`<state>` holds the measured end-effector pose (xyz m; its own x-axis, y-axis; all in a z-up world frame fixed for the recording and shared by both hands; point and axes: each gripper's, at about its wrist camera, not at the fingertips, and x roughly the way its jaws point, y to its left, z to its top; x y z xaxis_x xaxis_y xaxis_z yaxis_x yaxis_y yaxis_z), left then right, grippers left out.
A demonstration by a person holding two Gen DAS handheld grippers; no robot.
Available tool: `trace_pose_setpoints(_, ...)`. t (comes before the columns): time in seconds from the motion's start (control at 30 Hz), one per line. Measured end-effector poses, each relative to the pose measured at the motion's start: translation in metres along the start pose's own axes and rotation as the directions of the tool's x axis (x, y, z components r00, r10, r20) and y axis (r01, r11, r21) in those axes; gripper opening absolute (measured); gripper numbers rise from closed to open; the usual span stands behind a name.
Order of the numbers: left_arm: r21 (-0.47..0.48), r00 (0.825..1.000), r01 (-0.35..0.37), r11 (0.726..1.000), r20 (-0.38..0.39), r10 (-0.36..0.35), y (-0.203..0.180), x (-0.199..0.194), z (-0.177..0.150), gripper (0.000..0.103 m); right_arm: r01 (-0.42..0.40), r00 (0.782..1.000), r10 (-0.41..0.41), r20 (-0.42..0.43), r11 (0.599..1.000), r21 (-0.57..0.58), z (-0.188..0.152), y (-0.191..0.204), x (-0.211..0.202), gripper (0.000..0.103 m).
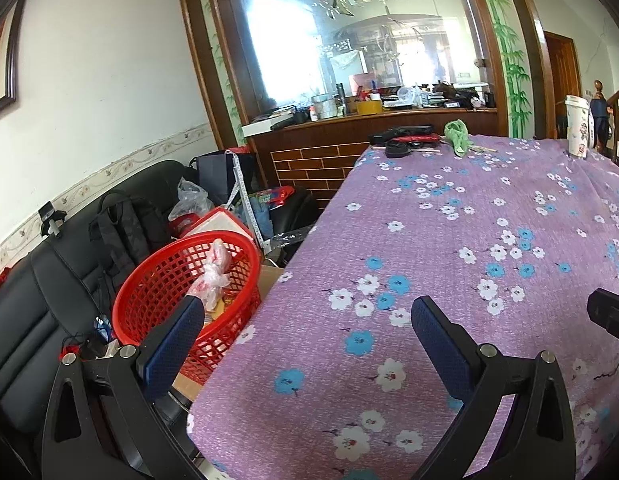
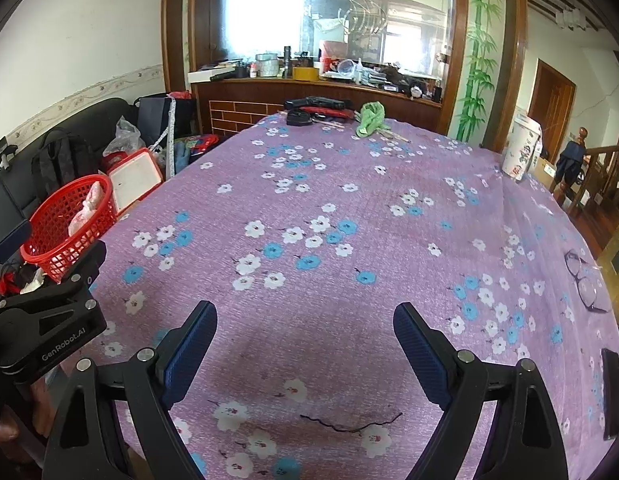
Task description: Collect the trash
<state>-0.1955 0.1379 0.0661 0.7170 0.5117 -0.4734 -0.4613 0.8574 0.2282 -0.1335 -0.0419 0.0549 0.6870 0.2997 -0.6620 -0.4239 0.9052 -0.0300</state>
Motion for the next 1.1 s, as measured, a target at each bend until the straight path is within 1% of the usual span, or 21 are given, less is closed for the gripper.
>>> trace_pose_setpoints(0.1, 0.015, 1.000, 0.018, 1.000, -0.003, -0.018, -0.010, 0.001, 0.002, 0.103, 0.011, 1.000, -0.010, -0.012, 0.999, 0.035, 0.001, -0.015, 0.004, 0.093)
trace_pose_setpoints(0.2, 0.050, 0.999, 0.049, 0.998, -0.003, -0.049, -0.029, 0.001, 0.007, 0.103, 0.051, 0.998, -0.048, -0.028, 0.994, 0.099, 0.000, -0.044, 0.010, 0.093)
trace_pose_setpoints(0.3, 0.075, 0.994, 0.109, 0.991, -0.018, -0.108, -0.049, 0.004, 0.014, 0.103, 0.096, 0.995, -0.089, -0.049, 0.980, 0.175, 0.000, -0.077, 0.014, 0.094)
trace_pose_setpoints(0.33, 0.082, 0.991, 0.136, 0.987, -0.028, -0.134, -0.057, 0.006, 0.017, 0.103, 0.116, 0.993, -0.106, -0.061, 0.970, 0.215, -0.001, -0.095, 0.016, 0.094)
trace_pose_setpoints(0.4, 0.089, 0.982, 0.186, 0.979, -0.054, -0.181, -0.074, 0.011, 0.023, 0.103, 0.142, 0.989, -0.126, -0.076, 0.956, 0.257, -0.001, -0.116, 0.018, 0.097)
trace_pose_setpoints(0.43, 0.091, 0.976, 0.211, 0.973, -0.069, -0.205, -0.083, 0.014, 0.026, 0.103, 0.170, 0.984, -0.149, -0.094, 0.945, 0.278, -0.002, -0.132, 0.022, 0.099)
trace_pose_setpoints(0.5, 0.097, 0.959, 0.270, 0.958, -0.121, -0.258, -0.106, 0.023, 0.032, 0.103, 0.215, 0.975, -0.186, -0.123, 0.930, 0.298, -0.002, -0.150, 0.029, 0.100)
trace_pose_setpoints(0.53, 0.098, 0.950, 0.289, 0.952, -0.149, -0.273, -0.117, 0.027, 0.034, 0.103, 0.240, 0.968, -0.203, -0.146, 0.922, 0.305, -0.004, -0.160, 0.034, 0.100)
trace_pose_setpoints(0.57, 0.096, 0.937, 0.315, 0.944, -0.190, -0.293, -0.129, 0.032, 0.036, 0.103, 0.258, 0.962, -0.214, -0.169, 0.916, 0.307, -0.005, -0.167, 0.039, 0.100)
trace_pose_setpoints(0.6, 0.093, 0.919, 0.345, 0.934, -0.236, -0.316, -0.144, 0.038, 0.039, 0.103, 0.273, 0.956, -0.220, -0.195, 0.910, 0.312, -0.007, -0.176, 0.046, 0.100)
trace_pose_setpoints(0.63, 0.093, 0.906, 0.365, 0.926, -0.262, -0.331, -0.155, 0.042, 0.039, 0.103, 0.278, 0.954, -0.220, -0.206, 0.906, 0.319, -0.009, -0.181, 0.050, 0.100)
trace_pose_setpoints(0.67, 0.089, 0.889, 0.388, 0.917, -0.298, -0.348, -0.169, 0.049, 0.040, 0.103, 0.280, 0.952, -0.217, -0.218, 0.903, 0.326, -0.011, -0.187, 0.055, 0.100)
trace_pose_setpoints(0.7, 0.085, 0.878, 0.401, 0.912, -0.320, -0.356, -0.177, 0.053, 0.039, 0.103, 0.282, 0.949, -0.209, -0.237, 0.900, 0.332, -0.014, -0.192, 0.061, 0.100)
trace_pose_setpoints(0.77, 0.070, 0.848, 0.429, 0.900, -0.374, -0.375, -0.195, 0.063, 0.037, 0.103, 0.280, 0.945, -0.198, -0.259, 0.900, 0.334, -0.017, -0.197, 0.068, 0.100)
trace_pose_setpoints(0.8, 0.065, 0.839, 0.436, 0.898, -0.391, -0.379, -0.201, 0.065, 0.036, 0.103, 0.278, 0.943, -0.187, -0.276, 0.899, 0.338, -0.018, -0.199, 0.073, 0.100)
trace_pose_setpoints(0.87, 0.064, 0.821, 0.444, 0.894, -0.429, -0.377, -0.211, 0.072, 0.034, 0.103, 0.253, 0.947, -0.157, -0.281, 0.902, 0.349, -0.019, -0.203, 0.076, 0.100)
trace_pose_setpoints(0.9, 0.057, 0.813, 0.453, 0.890, -0.437, -0.385, -0.214, 0.074, 0.035, 0.103, 0.259, 0.946, -0.165, -0.280, 0.902, 0.344, -0.019, -0.202, 0.076, 0.102)
trace_pose_setpoints(1.0, 0.057, 0.816, 0.444, 0.894, -0.438, -0.378, -0.219, 0.077, 0.030, 0.103, 0.277, 0.937, -0.182, -0.297, 0.906, 0.320, -0.019, -0.200, 0.079, 0.102)
trace_pose_setpoints(1.03, 0.057, 0.820, 0.440, 0.896, -0.431, -0.375, -0.218, 0.075, 0.031, 0.103, 0.284, 0.934, -0.190, -0.303, 0.909, 0.305, -0.019, -0.198, 0.081, 0.102)
trace_pose_setpoints(1.07, 0.060, 0.824, 0.435, 0.898, -0.428, -0.371, -0.219, 0.074, 0.030, 0.103, 0.287, 0.933, -0.196, -0.302, 0.911, 0.296, -0.018, -0.196, 0.083, 0.102)
trace_pose_setpoints(1.1, 0.057, 0.824, 0.437, 0.898, -0.426, -0.374, -0.219, 0.075, 0.030, 0.103, 0.286, 0.934, -0.196, -0.298, 0.912, 0.295, -0.018, -0.197, 0.084, 0.103)
